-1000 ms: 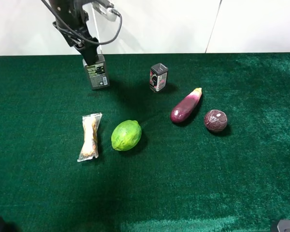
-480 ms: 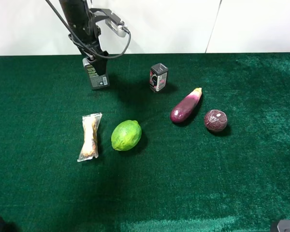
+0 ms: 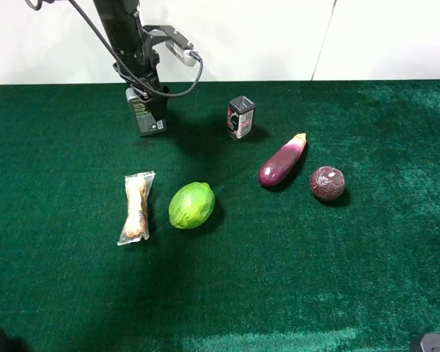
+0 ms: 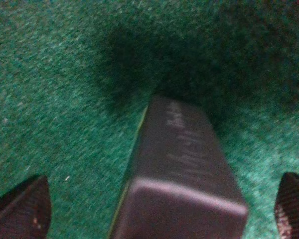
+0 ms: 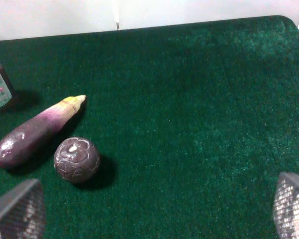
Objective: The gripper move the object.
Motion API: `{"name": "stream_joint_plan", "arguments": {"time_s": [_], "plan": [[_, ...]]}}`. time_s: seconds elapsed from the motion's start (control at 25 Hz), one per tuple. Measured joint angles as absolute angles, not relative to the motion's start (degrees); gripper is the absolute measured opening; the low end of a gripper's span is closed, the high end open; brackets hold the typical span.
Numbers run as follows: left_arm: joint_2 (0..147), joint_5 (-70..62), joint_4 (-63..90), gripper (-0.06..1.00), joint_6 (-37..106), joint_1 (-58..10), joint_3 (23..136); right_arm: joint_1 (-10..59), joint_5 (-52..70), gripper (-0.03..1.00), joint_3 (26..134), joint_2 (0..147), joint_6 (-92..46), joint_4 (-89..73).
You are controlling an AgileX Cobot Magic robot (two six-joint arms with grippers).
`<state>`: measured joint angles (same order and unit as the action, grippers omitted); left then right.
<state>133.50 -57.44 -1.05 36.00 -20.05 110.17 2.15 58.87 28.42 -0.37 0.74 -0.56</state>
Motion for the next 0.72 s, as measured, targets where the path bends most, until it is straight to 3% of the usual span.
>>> {"name": "stream_joint_plan", "arguments": {"time_s": [0.28,0.48,0.72], "plan": [[133.87,-57.42,0.00,0.74,38.04,-20.05,110.56,2.15,58.87,0.70,28.42,-0.37,0.74,-0.56],[133.87,-57.43,0.00,0.45,38.05,-20.05,110.56,2.15,58.87,0.70,28.42,-0.37,0.74,-0.56],[133.87,-57.47,0.00,0.44,38.05,-20.05,110.58,2.15,58.87,0.70,28.42,-0.37,0.74,-0.56]]}}
